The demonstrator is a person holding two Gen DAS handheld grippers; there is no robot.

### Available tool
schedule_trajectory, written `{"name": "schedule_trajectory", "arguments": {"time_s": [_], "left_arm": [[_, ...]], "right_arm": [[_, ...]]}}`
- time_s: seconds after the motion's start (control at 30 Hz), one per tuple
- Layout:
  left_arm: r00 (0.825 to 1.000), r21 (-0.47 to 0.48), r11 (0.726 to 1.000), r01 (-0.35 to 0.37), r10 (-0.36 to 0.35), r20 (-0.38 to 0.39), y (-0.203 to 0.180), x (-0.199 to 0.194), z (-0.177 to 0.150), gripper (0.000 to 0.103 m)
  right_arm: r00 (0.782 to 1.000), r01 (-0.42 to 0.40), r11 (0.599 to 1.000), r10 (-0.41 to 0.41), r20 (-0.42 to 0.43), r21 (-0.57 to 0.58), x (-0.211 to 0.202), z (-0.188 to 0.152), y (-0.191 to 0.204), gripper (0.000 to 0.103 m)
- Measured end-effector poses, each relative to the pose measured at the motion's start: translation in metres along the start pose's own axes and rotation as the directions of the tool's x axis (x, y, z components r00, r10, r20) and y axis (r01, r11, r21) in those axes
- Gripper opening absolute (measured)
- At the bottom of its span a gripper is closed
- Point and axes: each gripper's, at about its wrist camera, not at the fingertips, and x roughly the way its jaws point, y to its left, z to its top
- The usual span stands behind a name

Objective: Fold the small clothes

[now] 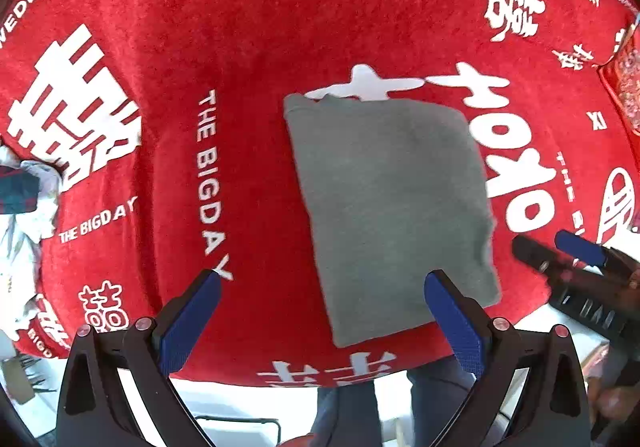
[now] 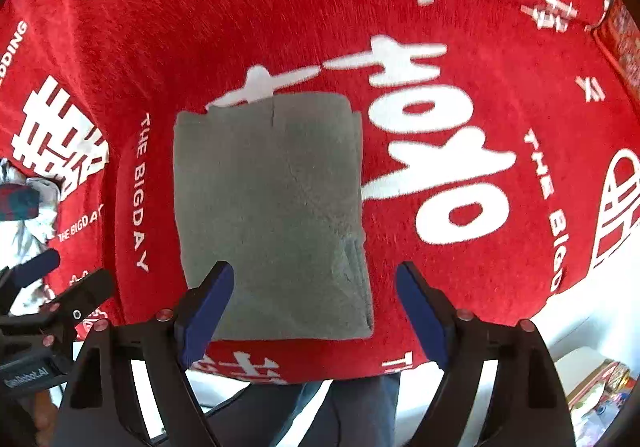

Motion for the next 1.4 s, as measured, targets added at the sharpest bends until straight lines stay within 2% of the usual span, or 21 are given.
{"name": "schedule_trajectory", "arguments": {"time_s": [0.03,0.1,0.17,0.27,0.4,0.63,0.93,1.17,1.4], "left_arm": [[1.000,0.011,1.000,0.010,-0.010,-0.005,-0.002,-0.001,0.002,0.102],[1.000,0.054,0.998,-0.013,0.014,-0.012,-0.009,-0.002,0.004,0.102],[0.999,0.090,0.995,-0.046,0.046,0.002,-0.013,-0.004,0.004,0.101],[1.000,0.081,0.996,-0.028,0.028,-0.001,-0.009,-0.006,0.005,0.101],[1.000,0.083,0.996,-0.025,0.027,-0.015,-0.010,-0.007,0.003,0.101],[0.999,0.123,0.992,-0.039,0.037,0.019,-0.019,-0.019,-0.005,0.101],[0.999,0.094,0.994,-0.049,0.049,0.009,-0.011,-0.019,-0.007,0.101],[0.999,0.101,0.994,-0.051,0.049,0.021,-0.016,-0.024,-0.007,0.101],[0.998,0.101,0.992,-0.069,0.069,0.001,-0.023,-0.019,-0.013,0.101]], "right_arm": [[1.000,0.006,1.000,-0.006,0.013,-0.008,-0.002,-0.001,0.004,0.090],[0.998,0.051,0.999,-0.051,0.031,-0.009,-0.006,-0.001,0.009,0.097],[0.998,0.034,0.999,-0.035,0.043,0.011,-0.009,-0.003,0.007,0.097],[0.999,-0.009,0.998,0.006,0.045,0.062,-0.012,-0.008,-0.001,0.097],[0.999,0.007,0.997,-0.011,0.039,0.081,-0.014,-0.015,-0.003,0.097],[0.999,0.009,0.994,-0.013,0.042,0.106,-0.020,-0.020,-0.006,0.097],[0.998,0.022,0.994,-0.028,0.050,0.110,-0.030,-0.027,-0.006,0.097],[0.998,0.024,0.994,-0.029,0.056,0.103,-0.033,-0.029,-0.006,0.097],[0.997,0.016,0.994,-0.024,0.071,0.112,-0.038,-0.029,-0.017,0.097]]}}
